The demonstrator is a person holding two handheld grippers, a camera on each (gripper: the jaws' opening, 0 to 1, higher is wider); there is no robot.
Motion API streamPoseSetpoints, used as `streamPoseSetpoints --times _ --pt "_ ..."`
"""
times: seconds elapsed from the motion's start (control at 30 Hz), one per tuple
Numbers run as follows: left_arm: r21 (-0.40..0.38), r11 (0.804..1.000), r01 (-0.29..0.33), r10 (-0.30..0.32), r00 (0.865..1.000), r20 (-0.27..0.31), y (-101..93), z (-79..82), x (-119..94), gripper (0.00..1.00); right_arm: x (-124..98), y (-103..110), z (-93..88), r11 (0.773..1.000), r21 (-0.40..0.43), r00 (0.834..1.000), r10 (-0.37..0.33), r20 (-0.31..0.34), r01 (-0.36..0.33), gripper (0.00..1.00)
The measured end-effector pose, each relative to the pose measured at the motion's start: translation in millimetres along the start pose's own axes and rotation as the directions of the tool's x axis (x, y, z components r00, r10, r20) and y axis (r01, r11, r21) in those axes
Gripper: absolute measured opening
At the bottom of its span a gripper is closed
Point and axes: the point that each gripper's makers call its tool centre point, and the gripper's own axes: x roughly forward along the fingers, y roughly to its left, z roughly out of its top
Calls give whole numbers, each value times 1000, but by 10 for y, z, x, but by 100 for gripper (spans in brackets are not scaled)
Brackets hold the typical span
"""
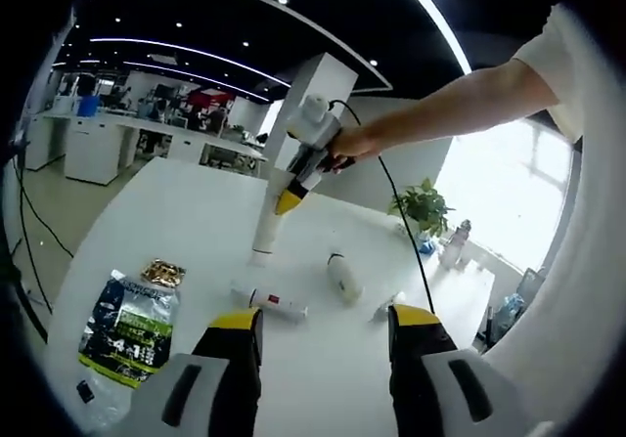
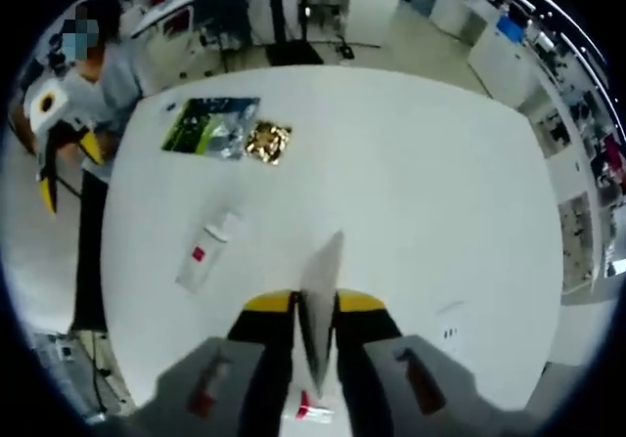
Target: Arrange the skincare products in the storage area until every visible bottle or jar stands upright without overlapping.
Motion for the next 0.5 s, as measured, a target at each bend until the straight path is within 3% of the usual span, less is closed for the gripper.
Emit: streamPoseSetpoints --times 0.07,0.17,0.3,0.4,0.5 --pt "8 1000 -10 10 1000 -2 15 -8 -17 53 -1 -10 -1 1000 -9 1000 -7 -1 7 24" --pt "-12 1000 -22 22 1000 0 49 -21 -52 53 -47 -76 -1 999 -32 999 -40 8 40 25" --pt "-10 1000 -20 20 999 32 35 23 -96 48 -152 -104 3 995 58 993 -83 80 78 31" --pt "29 1000 -10 9 998 55 7 72 -119 48 -236 -106 33 978 176 971 -149 186 117 38" --pt "35 999 -5 2 998 64 4 141 -168 50 -365 -46 24 941 307 922 -238 306 142 41"
